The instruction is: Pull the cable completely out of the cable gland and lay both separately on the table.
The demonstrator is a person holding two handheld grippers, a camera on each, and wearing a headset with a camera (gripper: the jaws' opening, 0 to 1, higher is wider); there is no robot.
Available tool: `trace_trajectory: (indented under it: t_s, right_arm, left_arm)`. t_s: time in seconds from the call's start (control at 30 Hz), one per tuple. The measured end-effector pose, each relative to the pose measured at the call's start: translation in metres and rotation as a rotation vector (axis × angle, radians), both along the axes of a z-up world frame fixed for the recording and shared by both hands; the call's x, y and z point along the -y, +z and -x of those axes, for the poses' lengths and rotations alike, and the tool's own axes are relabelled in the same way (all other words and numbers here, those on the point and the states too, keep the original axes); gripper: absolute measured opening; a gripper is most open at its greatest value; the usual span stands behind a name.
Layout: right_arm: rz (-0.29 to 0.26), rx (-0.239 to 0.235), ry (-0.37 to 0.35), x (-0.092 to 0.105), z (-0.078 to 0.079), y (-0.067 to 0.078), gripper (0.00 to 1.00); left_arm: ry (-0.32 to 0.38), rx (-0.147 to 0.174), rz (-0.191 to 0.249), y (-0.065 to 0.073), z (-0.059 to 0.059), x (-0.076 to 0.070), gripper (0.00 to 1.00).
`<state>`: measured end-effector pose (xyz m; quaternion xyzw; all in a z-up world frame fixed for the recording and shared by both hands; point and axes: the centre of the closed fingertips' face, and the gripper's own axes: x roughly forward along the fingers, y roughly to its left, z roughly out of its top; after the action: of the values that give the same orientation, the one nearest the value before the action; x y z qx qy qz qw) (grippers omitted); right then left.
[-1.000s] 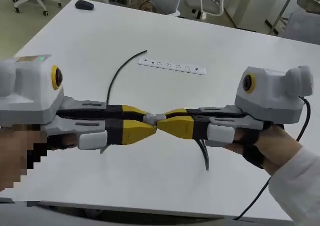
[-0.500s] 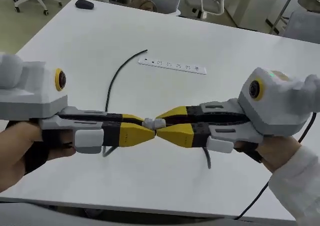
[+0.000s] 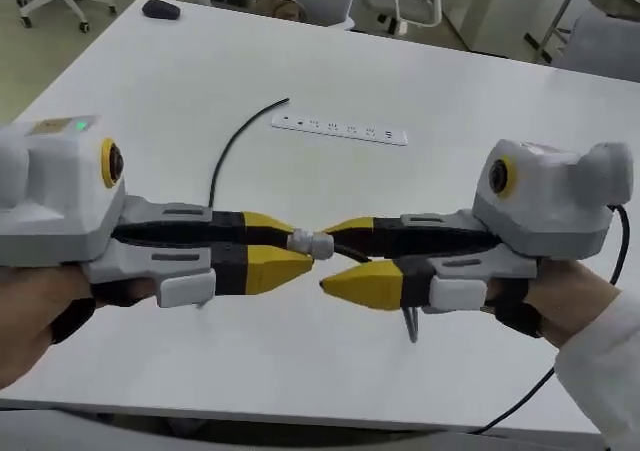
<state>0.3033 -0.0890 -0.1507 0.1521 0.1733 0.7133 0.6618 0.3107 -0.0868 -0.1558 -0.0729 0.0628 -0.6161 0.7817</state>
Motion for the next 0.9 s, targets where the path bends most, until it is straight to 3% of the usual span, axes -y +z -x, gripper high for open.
trace_trajectory:
  t_s: [0.03, 0.07, 0.13, 0.27, 0.37, 0.4, 0.43, 0.47, 0.5, 0.57, 0.6, 0.63, 0.67, 0.7, 0.73, 0.8, 0.9]
  right_arm:
    - [-0.009, -0.021, -0.016, 0.002, -0.002, 0.002, 0.32]
    - [-0.019, -0.057, -0.026, 0.003, -0.005, 0.005, 0.33]
    - [-0.015, -0.084, -0.011, 0.003, -0.002, 0.006, 0.32]
    - [0.016, -0.093, -0.009, 0.001, -0.001, 0.002, 0.14]
    - [0.033, -0.096, 0.011, -0.002, 0.005, -0.002, 0.13]
    - [0.048, -0.044, 0.012, -0.003, 0.005, -0.005, 0.13]
    - [0.043, -0.03, 0.013, -0.003, 0.006, -0.005, 0.12]
    - [0.035, 0.022, 0.003, -0.003, 0.005, -0.002, 0.12]
    - [0.024, 0.033, -0.002, -0.004, 0.004, 0.0, 0.12]
    - [0.018, -0.001, 0.002, -0.003, 0.004, 0.002, 0.12]
    - [0.017, 0.013, 0.0, -0.003, 0.005, 0.003, 0.12]
    - [0.031, 0.099, 0.007, -0.003, 0.005, 0.002, 0.12]
    - [0.042, 0.142, 0.005, -0.002, 0.005, 0.0, 0.11]
    - [0.062, 0.182, 0.007, -0.002, 0.005, -0.003, 0.11]
    - [0.068, 0.191, 0.018, -0.001, 0.008, -0.005, 0.11]
    - [0.056, 0.262, 0.024, -0.001, 0.011, -0.004, 0.11]
    - [0.034, 0.407, 0.032, -0.002, 0.013, -0.001, 0.11]
  left_arm:
    - [0.018, 0.032, -0.003, 0.002, -0.002, 0.0, 0.15]
    - [0.019, 0.039, -0.004, 0.003, -0.002, 0.0, 0.15]
    - [0.026, 0.075, -0.016, 0.003, -0.002, 0.001, 0.15]
    - [0.023, 0.068, -0.023, 0.001, -0.002, 0.001, 0.16]
    - [0.025, 0.077, -0.023, 0.002, -0.003, 0.001, 0.16]
    - [0.026, 0.075, -0.02, 0.002, -0.003, 0.0, 0.16]
    - [0.026, 0.065, -0.017, 0.003, -0.004, 0.0, 0.16]
    - [0.027, 0.034, -0.01, 0.002, -0.004, -0.001, 0.16]
    - [0.034, 0.032, -0.002, 0.004, -0.005, -0.002, 0.16]
    - [0.031, 0.034, 0.013, 0.007, -0.004, -0.002, 0.16]
    - [0.033, 0.03, 0.015, 0.007, -0.005, -0.002, 0.16]
    - [0.03, 0.017, 0.013, 0.006, -0.005, -0.002, 0.16]
    - [0.029, 0.008, 0.008, 0.004, -0.005, -0.001, 0.15]
    - [0.029, -0.028, -0.007, 0.0, -0.004, -0.001, 0.15]
    - [0.013, -0.052, -0.012, -0.002, -0.002, 0.0, 0.15]
    - [-0.011, -0.1, 0.007, -0.003, 0.0, 0.001, 0.15]
    - [-0.039, -0.211, 0.055, -0.002, 0.001, 0.0, 0.15]
